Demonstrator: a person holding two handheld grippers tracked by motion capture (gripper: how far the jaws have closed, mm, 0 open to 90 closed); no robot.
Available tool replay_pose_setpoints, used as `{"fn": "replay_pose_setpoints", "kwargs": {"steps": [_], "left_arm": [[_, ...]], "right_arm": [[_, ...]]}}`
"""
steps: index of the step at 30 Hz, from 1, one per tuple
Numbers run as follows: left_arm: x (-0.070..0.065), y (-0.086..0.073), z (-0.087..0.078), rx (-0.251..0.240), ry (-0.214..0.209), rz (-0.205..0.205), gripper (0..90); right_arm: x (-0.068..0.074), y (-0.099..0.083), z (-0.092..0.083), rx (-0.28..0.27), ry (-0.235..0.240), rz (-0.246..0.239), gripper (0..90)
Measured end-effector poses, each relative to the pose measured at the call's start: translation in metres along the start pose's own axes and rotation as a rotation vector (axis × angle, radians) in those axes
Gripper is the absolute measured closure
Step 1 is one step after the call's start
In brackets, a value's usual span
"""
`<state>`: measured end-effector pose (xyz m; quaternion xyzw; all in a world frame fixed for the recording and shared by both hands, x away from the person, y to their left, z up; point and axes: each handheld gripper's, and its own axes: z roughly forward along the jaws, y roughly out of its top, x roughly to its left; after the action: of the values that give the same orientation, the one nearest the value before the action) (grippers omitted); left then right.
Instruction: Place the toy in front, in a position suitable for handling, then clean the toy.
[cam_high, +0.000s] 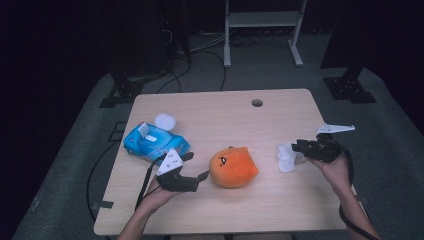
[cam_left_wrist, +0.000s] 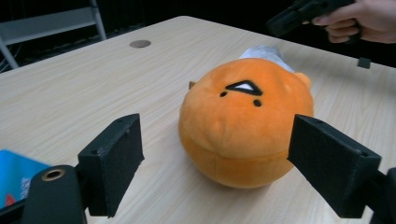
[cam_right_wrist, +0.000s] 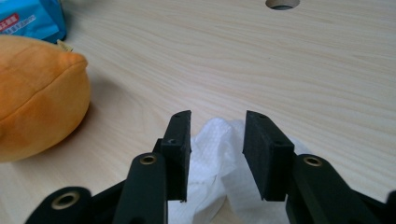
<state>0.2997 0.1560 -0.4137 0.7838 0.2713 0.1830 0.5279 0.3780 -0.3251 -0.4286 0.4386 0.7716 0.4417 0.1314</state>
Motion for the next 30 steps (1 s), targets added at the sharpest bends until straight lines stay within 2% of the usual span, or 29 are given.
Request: {"fn": "replay_pose_setpoints", "kwargs": {"steps": [5, 12, 20, 26, 30], "left_arm": [[0.003, -0.002, -0.005, -0.013, 0.017, -0.018, 16.0], [0.010, -0.004, -0.015, -0.023, 0.046, -0.035, 15.1], [0.013, -0.008, -0.020, -0.010, 0.064, -0.037, 14.4], [0.016, -0.014, -0.029, -0.004, 0.088, -0.045, 13.5], [0.020, -0.018, -0.034, -0.003, 0.099, -0.053, 13.4]], "right_arm": [[0.009, -0.007, -0.011, -0.014, 0.024, -0.022, 56.6], [0.020, -0.017, -0.019, -0.002, 0.052, -0.044, 52.8], [0.028, -0.024, -0.025, 0.013, 0.055, -0.053, 48.1], [0.042, -0.027, -0.032, 0.012, 0.077, -0.086, 46.1], [0.048, -0.031, -0.034, 0.012, 0.085, -0.089, 45.0]]}}
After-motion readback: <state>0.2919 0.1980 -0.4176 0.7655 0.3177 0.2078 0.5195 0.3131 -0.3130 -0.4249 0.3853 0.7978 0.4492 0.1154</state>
